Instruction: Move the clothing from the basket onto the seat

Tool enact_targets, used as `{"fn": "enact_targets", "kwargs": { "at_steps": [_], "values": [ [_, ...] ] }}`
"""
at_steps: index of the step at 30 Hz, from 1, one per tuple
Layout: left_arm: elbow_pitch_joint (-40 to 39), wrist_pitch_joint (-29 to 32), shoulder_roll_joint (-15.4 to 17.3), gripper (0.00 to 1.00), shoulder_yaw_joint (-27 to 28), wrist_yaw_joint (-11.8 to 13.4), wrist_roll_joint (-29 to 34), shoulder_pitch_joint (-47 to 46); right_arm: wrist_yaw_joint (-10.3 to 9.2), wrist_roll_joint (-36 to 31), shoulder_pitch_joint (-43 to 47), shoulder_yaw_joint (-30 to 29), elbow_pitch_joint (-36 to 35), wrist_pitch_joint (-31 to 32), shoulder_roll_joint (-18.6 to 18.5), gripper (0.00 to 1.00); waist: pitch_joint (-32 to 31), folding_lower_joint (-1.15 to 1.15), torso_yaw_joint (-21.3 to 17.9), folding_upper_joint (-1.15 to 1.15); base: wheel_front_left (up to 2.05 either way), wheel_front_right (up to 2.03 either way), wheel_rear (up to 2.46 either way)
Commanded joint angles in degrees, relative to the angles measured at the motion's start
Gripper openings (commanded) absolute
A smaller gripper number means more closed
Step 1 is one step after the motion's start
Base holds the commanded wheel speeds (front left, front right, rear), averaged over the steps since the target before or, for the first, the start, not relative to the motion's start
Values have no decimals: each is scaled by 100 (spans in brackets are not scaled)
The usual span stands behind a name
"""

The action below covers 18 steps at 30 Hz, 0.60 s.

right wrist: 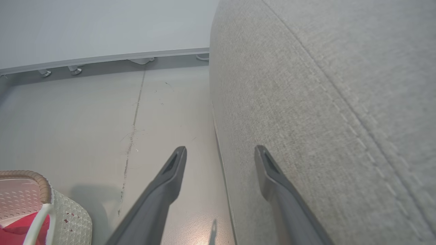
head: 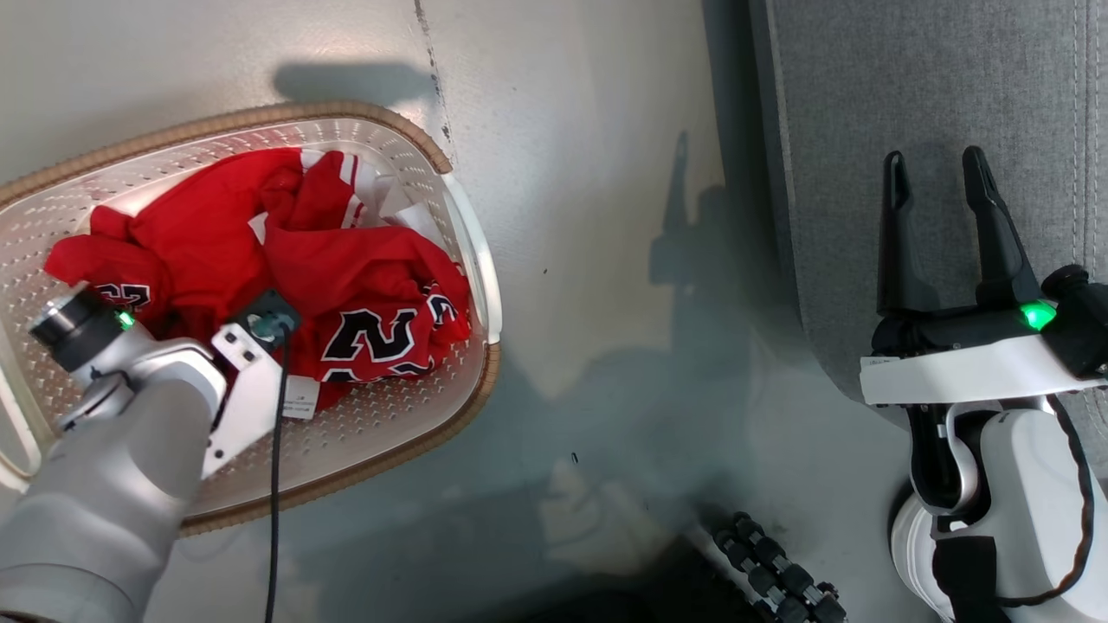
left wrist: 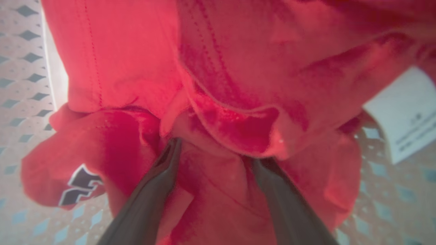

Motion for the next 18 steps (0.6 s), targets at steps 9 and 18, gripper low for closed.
{"fn": "enact_targets", "kwargs": {
  "at_steps": [9,18],
  "values": [
    [11,265,264,100,-81,-54,-55,-334,47,200,-152,124,112,35,-25,100,307,0,-139,0,0,0,0],
    [24,436,388,68,-167,-81,-115,-412,55,232,-106,161,102,48,-16,100,398,0,-184,0,0,0,0]
  ]
}}
